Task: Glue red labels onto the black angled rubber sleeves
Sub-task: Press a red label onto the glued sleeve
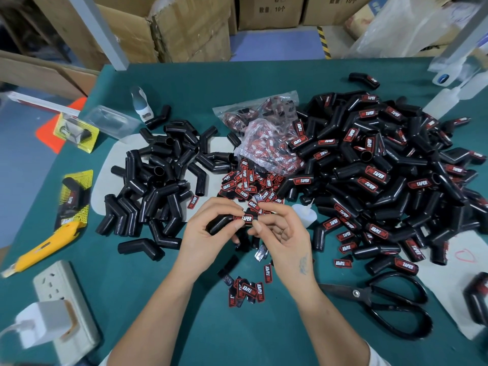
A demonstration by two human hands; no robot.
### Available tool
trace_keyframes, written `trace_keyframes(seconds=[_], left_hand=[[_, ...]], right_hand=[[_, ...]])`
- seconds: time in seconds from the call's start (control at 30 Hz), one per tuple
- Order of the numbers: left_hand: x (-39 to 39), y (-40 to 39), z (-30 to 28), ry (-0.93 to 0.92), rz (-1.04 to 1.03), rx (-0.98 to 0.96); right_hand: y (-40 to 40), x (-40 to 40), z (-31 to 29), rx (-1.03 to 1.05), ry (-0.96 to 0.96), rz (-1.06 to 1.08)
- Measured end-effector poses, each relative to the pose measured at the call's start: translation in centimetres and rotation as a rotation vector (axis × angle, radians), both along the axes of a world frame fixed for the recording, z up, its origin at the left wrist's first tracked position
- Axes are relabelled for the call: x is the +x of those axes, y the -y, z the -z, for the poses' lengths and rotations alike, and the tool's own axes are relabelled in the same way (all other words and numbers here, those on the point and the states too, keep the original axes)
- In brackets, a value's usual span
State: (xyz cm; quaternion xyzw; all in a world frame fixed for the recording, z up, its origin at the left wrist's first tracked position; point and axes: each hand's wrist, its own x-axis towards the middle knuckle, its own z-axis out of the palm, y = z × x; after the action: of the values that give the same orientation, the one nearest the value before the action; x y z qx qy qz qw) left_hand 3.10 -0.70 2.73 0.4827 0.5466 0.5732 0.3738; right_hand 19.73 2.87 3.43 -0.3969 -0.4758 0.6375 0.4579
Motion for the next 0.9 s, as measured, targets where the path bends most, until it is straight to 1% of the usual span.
trace_keyframes(seconds=[0.17,0.37,0.53,0.63,0.7,0.8,0.9], left_hand=[[-0.08,0.06,-0.01,-0.008,0.003,0.022],[0.05,0.14,-0.04,-0.062,0.008,0.041],[0.22,0.27,-0.21,-0.105,-0.007,0.116],[0.26,0.30,-0.06,-0.114,-0.024,0.117],[0.25,0.24,0.04,-0.167,-0.035,0.111],[0.22,0.08,-0.08,-0.282,-0.052,0.152],[0.21,0.08,-0.14,-0.330,-0.061,0.162]], right_hand=[[0.10,0.09,0.13,0.012,0.023,-0.005],[0.10,0.12,0.28,0.053,0.072,-0.044],[0.03,0.31,0.40,0.062,0.058,-0.015],[-0.02,0.30,0.56,0.082,0.061,-0.002],[0.01,0.20,0.70,0.094,0.062,0.010],[0.09,0.11,0.84,0.126,0.096,0.030],[0.12,0.05,0.91,0.143,0.120,0.046]])
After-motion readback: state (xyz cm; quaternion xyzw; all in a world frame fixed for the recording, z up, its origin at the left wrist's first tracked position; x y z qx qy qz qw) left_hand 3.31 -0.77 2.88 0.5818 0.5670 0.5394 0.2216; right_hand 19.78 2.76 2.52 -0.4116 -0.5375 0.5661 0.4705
